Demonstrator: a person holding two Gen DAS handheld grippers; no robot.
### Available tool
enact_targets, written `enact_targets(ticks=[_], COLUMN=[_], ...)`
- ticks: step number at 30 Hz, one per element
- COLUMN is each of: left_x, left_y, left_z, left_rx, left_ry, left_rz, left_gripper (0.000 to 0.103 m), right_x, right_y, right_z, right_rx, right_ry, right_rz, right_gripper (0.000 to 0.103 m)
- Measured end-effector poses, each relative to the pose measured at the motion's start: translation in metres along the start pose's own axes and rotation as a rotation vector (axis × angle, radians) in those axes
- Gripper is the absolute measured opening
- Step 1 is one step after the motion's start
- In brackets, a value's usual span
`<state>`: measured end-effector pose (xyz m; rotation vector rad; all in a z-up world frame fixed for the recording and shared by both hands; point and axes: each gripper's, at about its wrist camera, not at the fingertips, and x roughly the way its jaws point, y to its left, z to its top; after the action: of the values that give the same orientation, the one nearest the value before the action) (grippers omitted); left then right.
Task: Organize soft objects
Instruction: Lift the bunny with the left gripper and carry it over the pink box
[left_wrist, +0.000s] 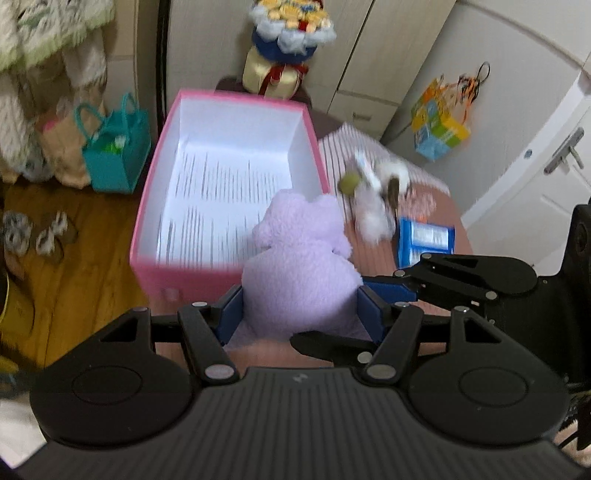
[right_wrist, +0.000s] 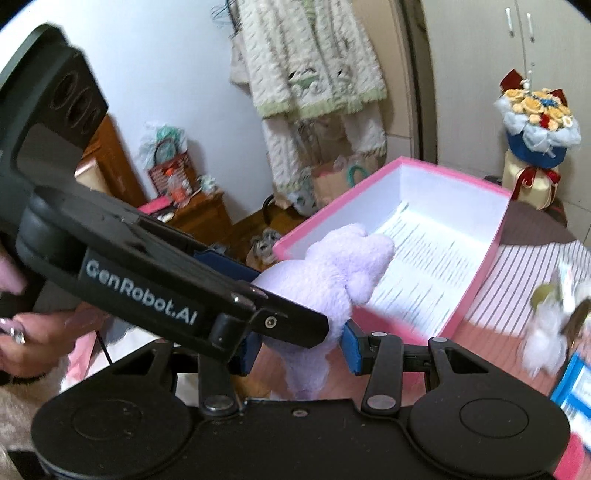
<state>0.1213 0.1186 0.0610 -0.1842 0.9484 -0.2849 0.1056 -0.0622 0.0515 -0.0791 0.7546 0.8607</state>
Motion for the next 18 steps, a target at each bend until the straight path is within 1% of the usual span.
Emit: enact_targets(ticks=[2,4,6,9,13,14,18], left_x=[0.007,0.016,0.029,0.050,0.090,0.099,0.143], left_y=[0.007,0.017,0.026,0.036,0.056,0.060,0.074], left_z=[0.019,0.037,0.056,0.081,0.109,0.113,0.125], left_rx=[0.006,-0.011,-0.027,-0.013,-0.062,-0.076,-0.129], left_ry=[-0.024,-0.041,-0.052,-0.059,-0.023,-0.012,0.045], left_rz=[-0.015,-0.040,-0.059,-0.067,-0.091,-0.097,-0.113], left_gripper=[0.065,0.065,0.065,0.065,0.065,0.065,0.065], right_x=[0.006,0.013,0.023,0.042,0.072,0.079,0.108], right_y=[-0.013,-0.023,-0.031,-0.050,-0.077,-0.082,-0.103], right_z=[0.014,0.029,0.045,0.069,0.087,0.088,0.091], right_rx=[0.020,0.028,0.020,0.018,0.030,0.014,0.022], right_ry=[-0.020,-0.033,-0.031,-0.017,0.022,0.033,0.088], right_rz=[-0.007,-0.022,-0.045,-0.072,-0.087,-0.098,-0.123], right_gripper=[0.051,0.051,0.051,0.051,0.051,0.051,0.051])
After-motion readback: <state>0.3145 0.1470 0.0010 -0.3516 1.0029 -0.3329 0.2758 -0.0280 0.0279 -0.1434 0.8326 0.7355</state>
